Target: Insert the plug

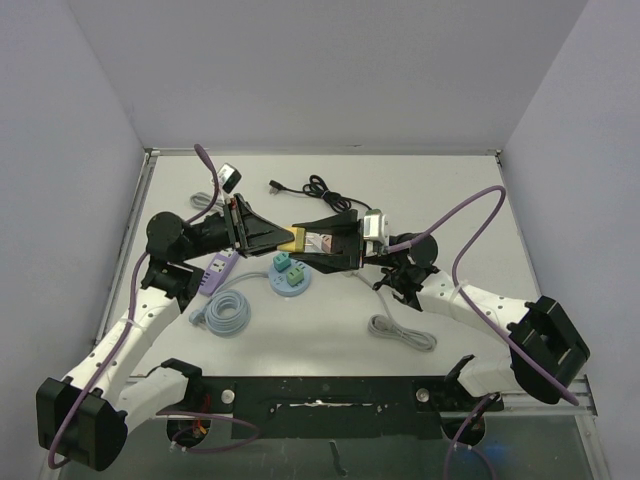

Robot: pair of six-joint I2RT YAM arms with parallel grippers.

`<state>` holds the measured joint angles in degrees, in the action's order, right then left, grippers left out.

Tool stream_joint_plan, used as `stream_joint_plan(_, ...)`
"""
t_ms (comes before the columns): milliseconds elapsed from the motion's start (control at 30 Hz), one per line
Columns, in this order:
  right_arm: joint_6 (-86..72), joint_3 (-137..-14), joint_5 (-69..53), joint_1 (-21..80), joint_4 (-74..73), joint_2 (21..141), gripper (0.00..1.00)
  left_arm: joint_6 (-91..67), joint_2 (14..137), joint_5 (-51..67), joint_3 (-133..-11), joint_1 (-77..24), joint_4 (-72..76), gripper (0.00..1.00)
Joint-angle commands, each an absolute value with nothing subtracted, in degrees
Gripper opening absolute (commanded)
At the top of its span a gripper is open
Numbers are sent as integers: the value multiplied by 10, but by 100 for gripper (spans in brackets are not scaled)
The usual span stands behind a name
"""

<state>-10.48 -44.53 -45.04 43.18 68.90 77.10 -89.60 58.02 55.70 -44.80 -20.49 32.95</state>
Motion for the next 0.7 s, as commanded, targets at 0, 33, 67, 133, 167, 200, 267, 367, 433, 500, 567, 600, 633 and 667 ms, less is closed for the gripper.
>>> stream_joint_plan(0, -124, -450, -408, 423, 677, 761, 54, -868, 574, 569, -456, -202, 360, 14)
stream_joint_plan(33, -126, -444, -394, 422, 672, 756, 59, -846, 575, 570, -460, -198, 337, 14)
stream_joint_plan(67, -129, -431, -383, 419, 668, 743, 66, -818, 577, 571, -466, -191, 308, 14)
stream_joint_plan(133, -132, -411, -360, 414, 654, 721, 72, -729, 582, 576, -490, -173, 217, 14)
stream_joint_plan(167, -132, -400, -348, 412, 640, 709, 74, -666, 586, 572, -506, -160, 146, 14)
stream_joint_plan(200, -129, -388, -335, 411, 629, 696, 77, -592, 590, 562, -526, -146, 72, 14)
stream_joint_plan(267, -121, -362, -312, 411, 610, 672, 80, -446, 601, 511, -575, -121, -73, 14)
stream_joint_plan(367, -124, -319, -285, 411, 606, 639, 83, -254, 621, 417, -620, -106, -228, 14)
stream_joint_plan(433, -128, -291, -264, 412, 604, 618, 84, -184, 636, 336, -633, -111, -272, 14)
stream_joint_plan(500, -127, -269, -237, 415, 601, 602, 84, -142, 646, 264, -633, -116, -291, 14)
stream_joint_plan(567, -127, -253, -219, 417, 582, 589, 84, -100, 652, 210, -623, -117, -299, 14)
stream_joint_plan(600, -127, -246, -207, 419, 568, 583, 85, -83, 649, 183, -614, -117, -295, 14)
stream_joint_plan(633, -127, -243, -195, 422, 551, 579, 84, -63, 644, 160, -601, -116, -286, 14)
stream_joint_plan(667, -128, -241, -179, 424, 530, 574, 85, -39, 633, 144, -585, -117, -273, 14)
